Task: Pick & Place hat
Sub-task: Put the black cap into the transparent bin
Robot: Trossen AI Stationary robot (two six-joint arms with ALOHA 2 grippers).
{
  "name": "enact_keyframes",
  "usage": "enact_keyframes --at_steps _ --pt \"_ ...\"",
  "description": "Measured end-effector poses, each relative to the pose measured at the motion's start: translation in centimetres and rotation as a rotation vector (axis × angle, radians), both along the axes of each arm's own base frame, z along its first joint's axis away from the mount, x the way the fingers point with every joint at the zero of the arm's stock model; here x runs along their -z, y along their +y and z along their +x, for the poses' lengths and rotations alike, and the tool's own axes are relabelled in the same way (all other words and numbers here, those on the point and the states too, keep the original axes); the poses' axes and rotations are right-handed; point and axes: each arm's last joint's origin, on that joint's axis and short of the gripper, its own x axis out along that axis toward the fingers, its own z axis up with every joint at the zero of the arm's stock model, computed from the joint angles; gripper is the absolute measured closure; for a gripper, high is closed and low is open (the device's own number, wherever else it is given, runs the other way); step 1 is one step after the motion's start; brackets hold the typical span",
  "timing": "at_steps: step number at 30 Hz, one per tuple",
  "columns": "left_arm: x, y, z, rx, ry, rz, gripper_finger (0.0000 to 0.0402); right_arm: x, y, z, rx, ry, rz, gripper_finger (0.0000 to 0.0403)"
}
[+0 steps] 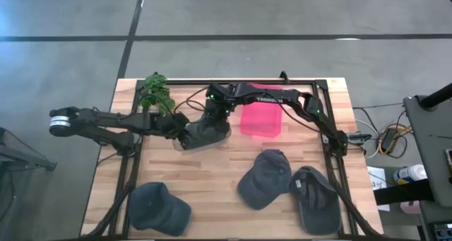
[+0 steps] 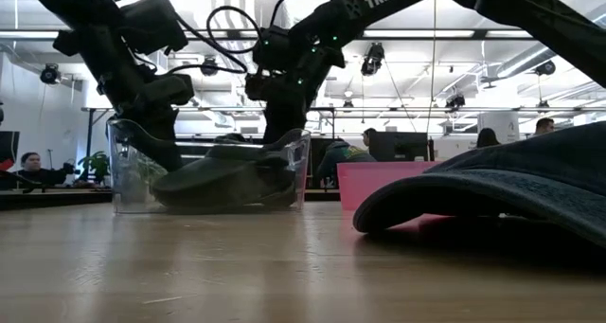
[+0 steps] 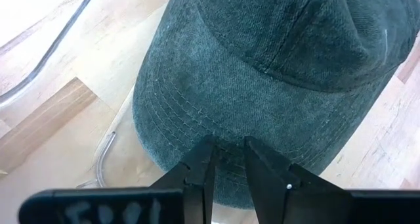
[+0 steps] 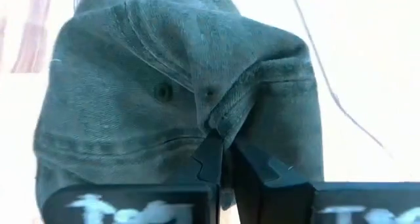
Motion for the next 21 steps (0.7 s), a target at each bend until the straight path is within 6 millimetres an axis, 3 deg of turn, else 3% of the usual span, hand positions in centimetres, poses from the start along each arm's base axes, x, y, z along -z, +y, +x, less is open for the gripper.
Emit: enact_keyframes --at_steps 5,10,13,21 --pt "0.0 0.0 0.0 0.012 0.002 0.01 0.0323 -3.0 -1.5 -0.8 0.008 -0.013 0.114 0.0392" --pt "-0.1 0.1 0.2 0.036 -0.004 0.052 0.0323 -6.4 -3.4 -2.0 0.07 -0.064 0.433 0.0393" --pt "-0.2 0.1 0.3 0.047 -0.026 0.063 0.0323 -7.2 -4.6 -2.5 0.126 -0.087 0.616 0.0392" --pt "0.0 0.2 0.3 0.034 -0.031 0.086 0.0323 -7.5 -6.3 -2.9 0.228 -0.105 0.638 0.0349"
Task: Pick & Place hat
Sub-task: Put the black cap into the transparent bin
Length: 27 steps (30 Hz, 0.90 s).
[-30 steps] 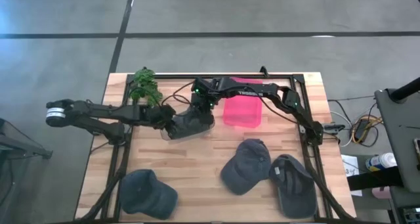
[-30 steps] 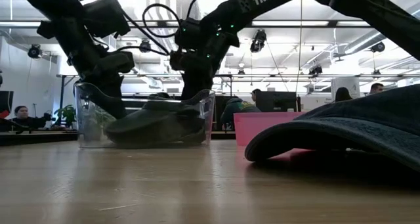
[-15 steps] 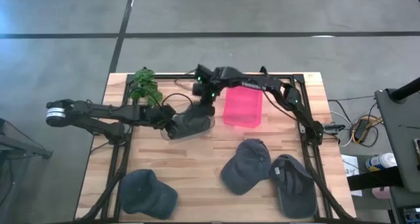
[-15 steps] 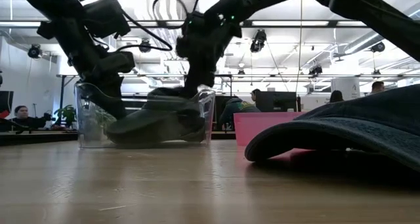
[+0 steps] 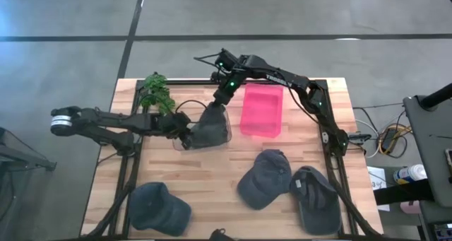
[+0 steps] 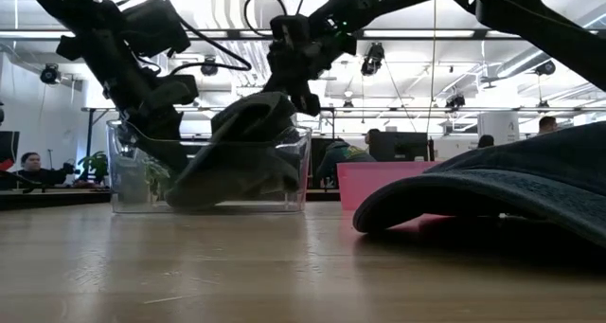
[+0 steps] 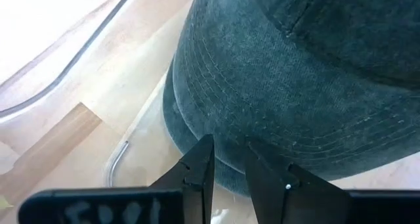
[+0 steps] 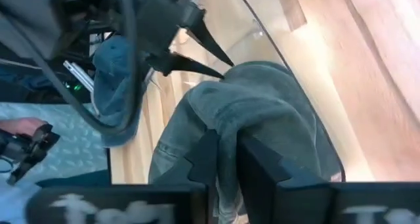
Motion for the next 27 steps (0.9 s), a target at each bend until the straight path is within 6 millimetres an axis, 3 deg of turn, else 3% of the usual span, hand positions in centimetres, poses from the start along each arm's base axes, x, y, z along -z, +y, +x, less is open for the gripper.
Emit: enact_keyframes --at_steps 10,15,19,22,27 --pt "0.0 0.2 0.2 0.012 -0.023 0.062 0.0323 0.6 0.4 -0.4 -0.005 0.061 0.027 0.0229" --pt "0.0 0.2 0.2 0.019 -0.029 0.075 0.0323 -0.8 -0.5 -2.2 0.05 0.111 -0.041 0.0166" --pt "0.2 0.2 0.1 0.018 -0.027 0.08 0.0323 -1.5 -0.9 -4.2 0.12 0.264 -0.147 0.0125" --pt "0.2 0.2 0.1 0.031 -0.023 0.091 0.0323 -1.2 0.0 -5.0 0.095 0.359 -0.11 0.0102" --pt "0.2 0.3 0.1 0.051 -0.019 0.11 0.0323 -0.2 3.0 -3.4 -0.002 0.341 -0.077 0.0091"
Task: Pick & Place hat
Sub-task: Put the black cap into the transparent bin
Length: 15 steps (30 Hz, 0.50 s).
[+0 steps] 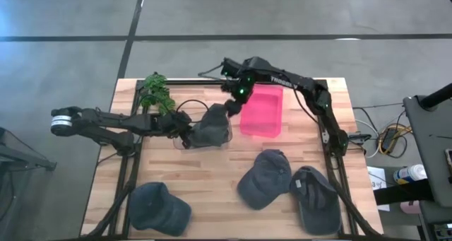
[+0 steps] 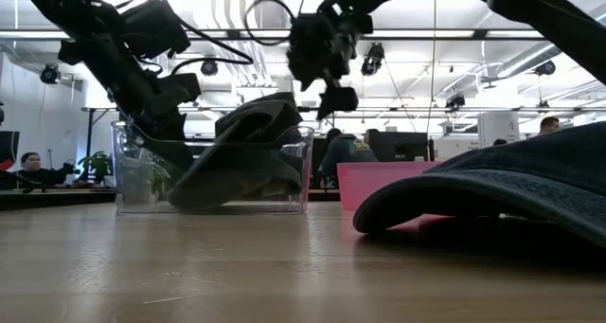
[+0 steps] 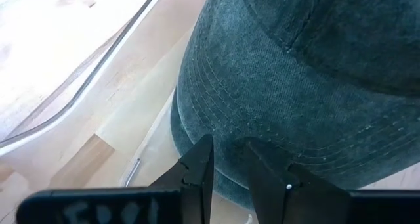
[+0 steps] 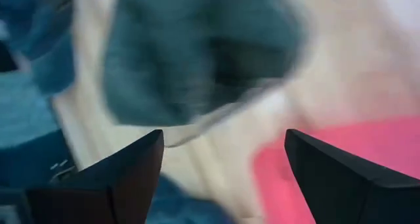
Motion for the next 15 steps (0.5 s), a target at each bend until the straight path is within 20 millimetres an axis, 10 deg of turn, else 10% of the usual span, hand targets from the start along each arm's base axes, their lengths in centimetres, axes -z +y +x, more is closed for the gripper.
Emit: enact_keyframes --at_steps 7,15 --pt "0.0 0.0 0.0 0.005 0.001 0.003 0.0323 0.6 2.7 1.4 -0.092 -0.049 0.003 0.0108" --pt "0.0 0.0 0.0 0.013 0.003 0.009 0.0323 2.4 1.4 1.9 0.002 -0.068 -0.046 0.0116"
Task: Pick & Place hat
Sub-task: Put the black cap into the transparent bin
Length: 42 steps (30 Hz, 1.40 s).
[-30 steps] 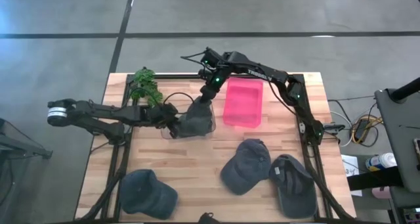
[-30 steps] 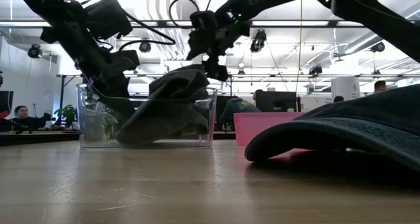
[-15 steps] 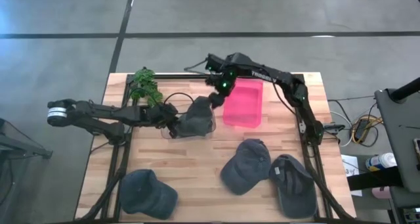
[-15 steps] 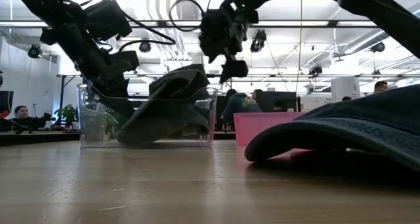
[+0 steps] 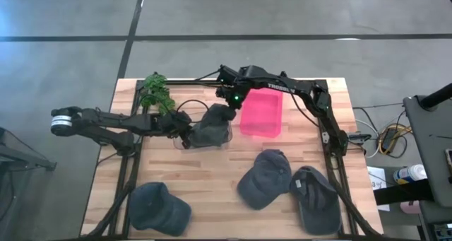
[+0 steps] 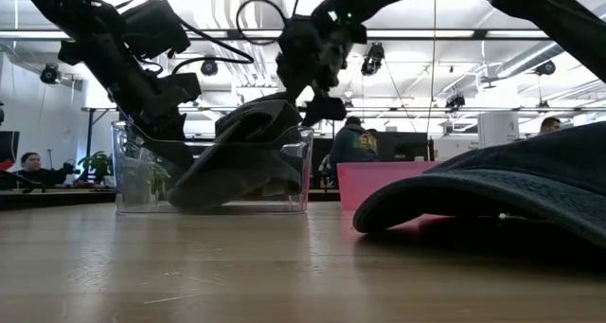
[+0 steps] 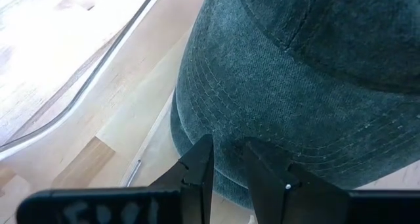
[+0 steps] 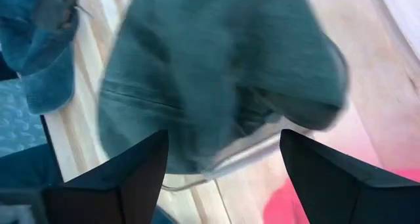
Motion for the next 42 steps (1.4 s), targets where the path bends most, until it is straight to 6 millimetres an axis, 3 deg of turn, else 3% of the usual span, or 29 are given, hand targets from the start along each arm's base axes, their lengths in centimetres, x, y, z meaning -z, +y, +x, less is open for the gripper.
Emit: enact_keyframes --at_steps 5,10,15,25,30,34,42 --pt "0.0 0.0 0.0 0.004 0.001 0.001 0.0323 0.9 0.2 0.1 0.0 -0.01 0.09 0.0115" --pt "0.0 0.0 0.0 0.013 0.004 0.008 0.0323 1.2 1.0 1.2 0.008 -0.086 0.166 0.0147" --pt "0.0 0.0 0.0 0.013 0.004 0.008 0.0323 0.6 1.3 1.5 -0.009 -0.124 0.234 0.0213" --pt "0.2 0.0 -0.1 0.013 0.003 0.011 0.0323 -0.2 0.9 2.6 0.022 -0.245 0.285 0.0382" --pt "0.2 0.0 -0.1 0.011 -0.004 0.012 0.0323 -1.1 0.3 3.4 0.06 -0.336 0.35 0.0386" --pt "0.2 0.0 -0.1 0.011 -0.006 0.013 0.0323 -0.7 0.5 3.0 0.054 -0.29 0.394 0.0377" --pt "0.1 0.0 0.0 0.032 0.011 0.031 0.0323 -0.1 1.0 2.1 0.005 -0.214 0.458 0.0309"
